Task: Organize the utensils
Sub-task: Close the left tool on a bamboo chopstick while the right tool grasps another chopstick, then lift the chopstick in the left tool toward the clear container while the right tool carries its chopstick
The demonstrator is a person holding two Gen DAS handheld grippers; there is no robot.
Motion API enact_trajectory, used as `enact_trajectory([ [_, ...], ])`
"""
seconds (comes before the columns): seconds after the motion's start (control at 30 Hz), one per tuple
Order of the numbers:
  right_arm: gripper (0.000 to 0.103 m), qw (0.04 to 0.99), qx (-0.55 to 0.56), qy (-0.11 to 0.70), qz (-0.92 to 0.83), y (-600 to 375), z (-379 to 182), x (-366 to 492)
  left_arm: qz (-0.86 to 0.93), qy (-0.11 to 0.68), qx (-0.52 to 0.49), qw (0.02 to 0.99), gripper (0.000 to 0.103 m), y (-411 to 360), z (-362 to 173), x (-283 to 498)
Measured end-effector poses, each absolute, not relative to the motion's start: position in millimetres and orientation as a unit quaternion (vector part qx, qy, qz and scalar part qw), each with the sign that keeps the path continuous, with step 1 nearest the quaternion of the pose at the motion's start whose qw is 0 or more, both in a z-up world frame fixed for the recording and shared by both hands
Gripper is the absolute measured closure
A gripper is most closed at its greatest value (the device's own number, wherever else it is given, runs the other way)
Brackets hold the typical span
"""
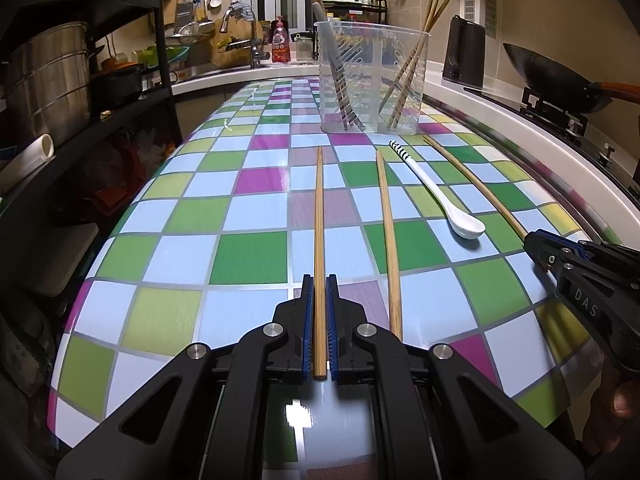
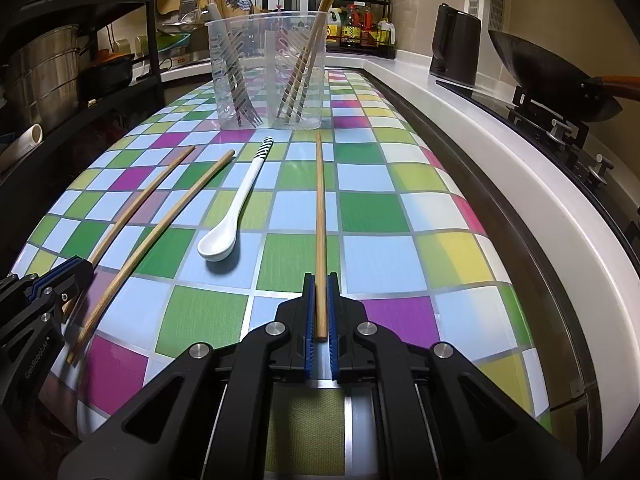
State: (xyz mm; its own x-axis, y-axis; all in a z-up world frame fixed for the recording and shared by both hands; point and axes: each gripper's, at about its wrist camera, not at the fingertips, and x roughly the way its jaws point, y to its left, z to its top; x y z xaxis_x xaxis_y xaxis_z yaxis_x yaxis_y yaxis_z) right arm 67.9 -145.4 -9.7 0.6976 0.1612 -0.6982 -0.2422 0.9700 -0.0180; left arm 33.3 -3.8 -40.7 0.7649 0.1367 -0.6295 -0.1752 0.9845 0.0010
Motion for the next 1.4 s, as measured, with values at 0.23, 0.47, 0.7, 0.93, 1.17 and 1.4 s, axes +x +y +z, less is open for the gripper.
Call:
enact_trajectory([
  [0.23,0.095,0.919,-0.044,0.379,0.105,-148,-9,70,0.076,0.319,-0.035,0.944,0.094,1,-42,20],
  [0.47,0.095,0.92,-0.055,0.373,0.105,-145,-10,71,0.08,0.314,-0.028,0.946,0.094,-5,-43,24],
  [0.7,0.097,0.921,-0.057,0.369,0.112,-145,-10,71,0.071,0.312,-0.037,0.947,0.097,-3,-42,24],
  [0.93,0.097,0.936,-0.068,0.323,0.122,-141,13,59,0.071,0.292,-0.022,0.954,0.097,-3,-31,18],
  [1.17,0.097,0.946,-0.053,0.295,0.125,-148,37,59,0.069,0.251,0.004,0.965,0.097,-9,-8,13],
  [1.4,0.097,0.961,-0.057,0.241,0.125,-154,64,52,0.063,0.205,0.022,0.976,0.097,-7,23,13],
])
